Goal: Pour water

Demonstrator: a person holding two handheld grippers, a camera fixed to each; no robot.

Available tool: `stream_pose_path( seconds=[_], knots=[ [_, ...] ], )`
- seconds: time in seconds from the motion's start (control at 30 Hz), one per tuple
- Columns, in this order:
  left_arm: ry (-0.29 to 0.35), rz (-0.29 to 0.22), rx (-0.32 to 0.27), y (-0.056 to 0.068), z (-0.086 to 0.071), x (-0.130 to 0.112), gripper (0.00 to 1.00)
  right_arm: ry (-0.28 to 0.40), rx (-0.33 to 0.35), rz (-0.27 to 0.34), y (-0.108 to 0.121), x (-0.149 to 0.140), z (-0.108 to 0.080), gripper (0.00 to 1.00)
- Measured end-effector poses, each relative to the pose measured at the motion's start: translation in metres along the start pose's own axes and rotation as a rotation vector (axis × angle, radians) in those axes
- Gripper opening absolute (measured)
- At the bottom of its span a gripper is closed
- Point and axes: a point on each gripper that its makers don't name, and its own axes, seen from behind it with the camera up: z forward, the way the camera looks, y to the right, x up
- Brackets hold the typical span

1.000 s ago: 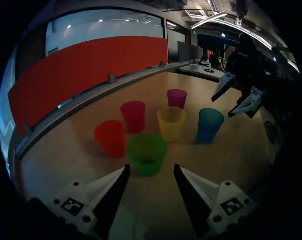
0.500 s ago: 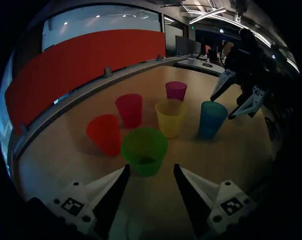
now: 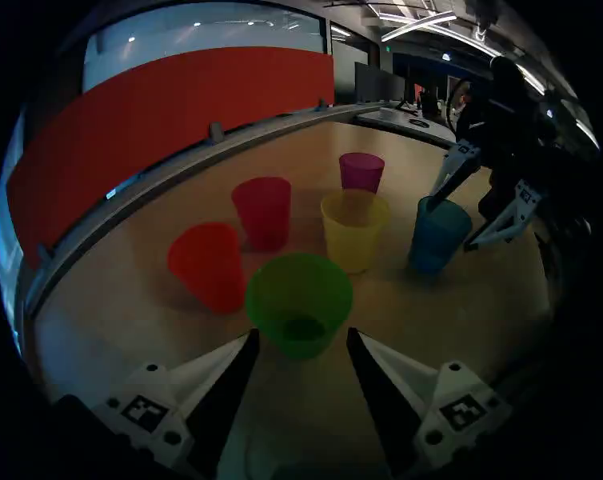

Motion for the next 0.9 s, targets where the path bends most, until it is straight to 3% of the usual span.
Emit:
stream_pose_path(
  seconds=[0.9],
  knots=[
    [-0.001, 0.000, -0.015, -0.006, 0.025, 0.010, 0.80, -0.017, 0.010, 0.004, 0.003, -0.004, 0.015, 0.99]
  ],
)
